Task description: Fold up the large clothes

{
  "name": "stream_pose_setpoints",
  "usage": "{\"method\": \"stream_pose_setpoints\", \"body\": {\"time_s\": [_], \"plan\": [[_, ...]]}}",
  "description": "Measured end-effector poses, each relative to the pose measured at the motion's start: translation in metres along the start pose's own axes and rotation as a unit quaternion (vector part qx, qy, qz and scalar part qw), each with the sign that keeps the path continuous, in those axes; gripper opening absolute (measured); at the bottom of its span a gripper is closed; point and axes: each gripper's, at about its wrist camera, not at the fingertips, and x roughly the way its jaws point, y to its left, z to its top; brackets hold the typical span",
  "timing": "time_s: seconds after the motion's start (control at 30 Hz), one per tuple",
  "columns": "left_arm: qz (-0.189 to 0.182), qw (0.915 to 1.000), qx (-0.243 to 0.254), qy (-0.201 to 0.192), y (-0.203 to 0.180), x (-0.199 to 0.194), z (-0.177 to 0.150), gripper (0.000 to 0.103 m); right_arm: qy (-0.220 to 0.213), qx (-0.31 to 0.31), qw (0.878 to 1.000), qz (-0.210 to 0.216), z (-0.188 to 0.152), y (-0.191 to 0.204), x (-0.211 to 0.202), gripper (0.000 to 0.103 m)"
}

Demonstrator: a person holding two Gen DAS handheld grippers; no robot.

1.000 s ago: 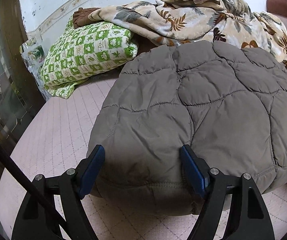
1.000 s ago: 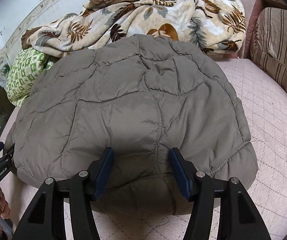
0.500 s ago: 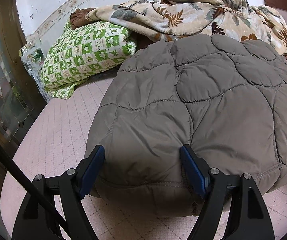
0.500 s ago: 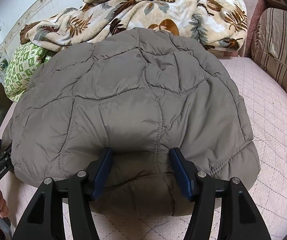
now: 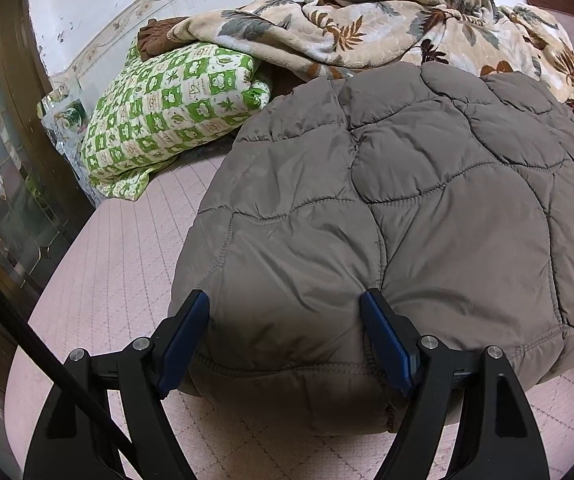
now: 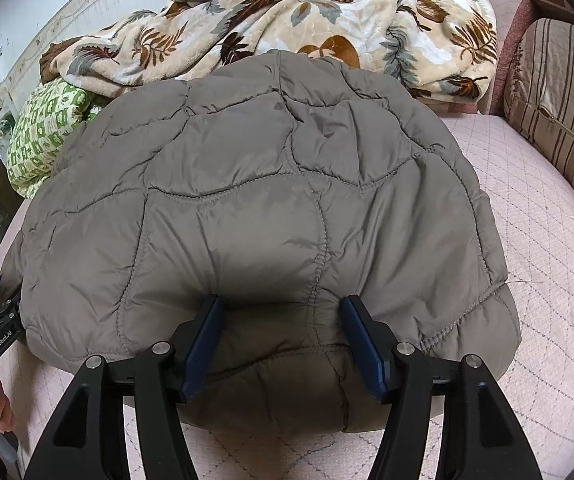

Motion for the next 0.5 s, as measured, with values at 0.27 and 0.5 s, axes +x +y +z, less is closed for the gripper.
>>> {"method": "stream_pose_setpoints", "body": {"time_s": [0.27, 0.5], "plan": [[0.001, 1.0000, 0.002, 0.000, -0.0005, 0.0005, -0.0005, 0.078, 0.001, -0.002, 1.000, -0.001, -0.0002, 0.0002, 0.0008, 0.067], [0.000, 1.0000, 0.001, 0.000, -0.0005, 0.0004, -0.0004, 0.078, 0.001, -0.002, 1.000, -0.001, -0.0006, 0.0006, 0.0009, 0.068]]}}
